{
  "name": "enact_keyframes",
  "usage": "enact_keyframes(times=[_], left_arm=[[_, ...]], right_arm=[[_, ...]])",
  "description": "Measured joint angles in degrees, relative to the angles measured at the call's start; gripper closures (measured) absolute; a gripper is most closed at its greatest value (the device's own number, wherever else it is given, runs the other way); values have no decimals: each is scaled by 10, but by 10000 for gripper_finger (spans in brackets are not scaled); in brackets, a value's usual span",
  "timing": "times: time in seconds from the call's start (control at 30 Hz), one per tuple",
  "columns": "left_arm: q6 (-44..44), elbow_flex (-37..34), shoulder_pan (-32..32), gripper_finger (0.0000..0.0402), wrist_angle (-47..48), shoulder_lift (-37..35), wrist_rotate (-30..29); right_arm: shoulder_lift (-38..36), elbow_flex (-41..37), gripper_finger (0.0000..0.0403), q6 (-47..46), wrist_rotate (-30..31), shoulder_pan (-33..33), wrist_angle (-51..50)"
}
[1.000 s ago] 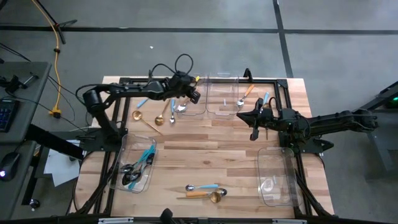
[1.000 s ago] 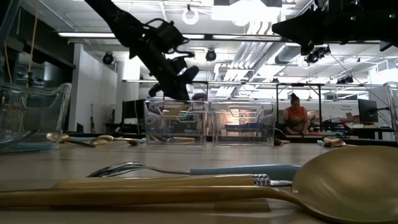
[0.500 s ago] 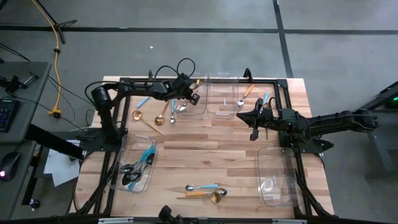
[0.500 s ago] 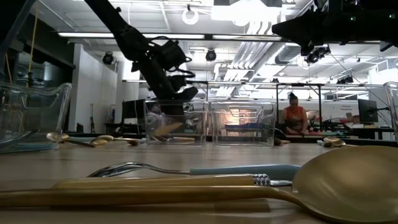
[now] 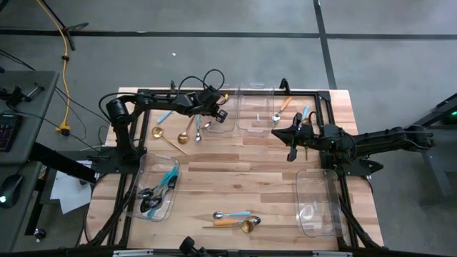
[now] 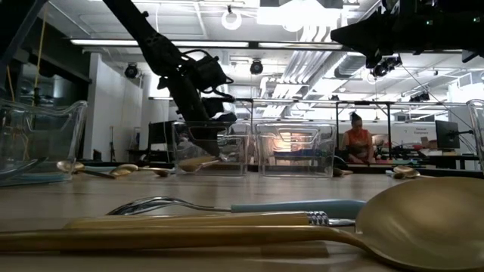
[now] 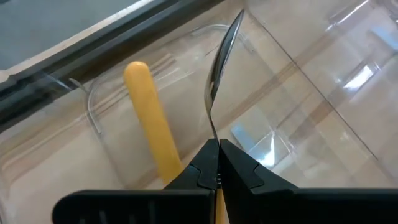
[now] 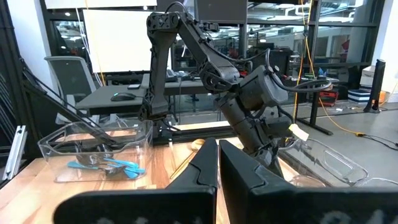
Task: Sort silverware by color (type)
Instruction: Put the yellow spoon into the top left transparent bin
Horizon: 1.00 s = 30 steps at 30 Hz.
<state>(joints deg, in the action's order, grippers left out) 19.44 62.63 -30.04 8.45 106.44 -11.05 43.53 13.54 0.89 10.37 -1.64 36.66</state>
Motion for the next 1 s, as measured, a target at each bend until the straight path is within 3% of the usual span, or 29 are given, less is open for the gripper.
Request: enact_keyframes(times=[0.43,0.83,1.0], left_arm=[[0,0,0,396,3,0,0],[-10,0,0,317,3,-2,0],[-33,7,-2,290,9,-33,0]], right_arm=[[0,0,403,0,0,0,0],[0,0,403,0,0,0,0],[0,0,403,0,0,0,0]])
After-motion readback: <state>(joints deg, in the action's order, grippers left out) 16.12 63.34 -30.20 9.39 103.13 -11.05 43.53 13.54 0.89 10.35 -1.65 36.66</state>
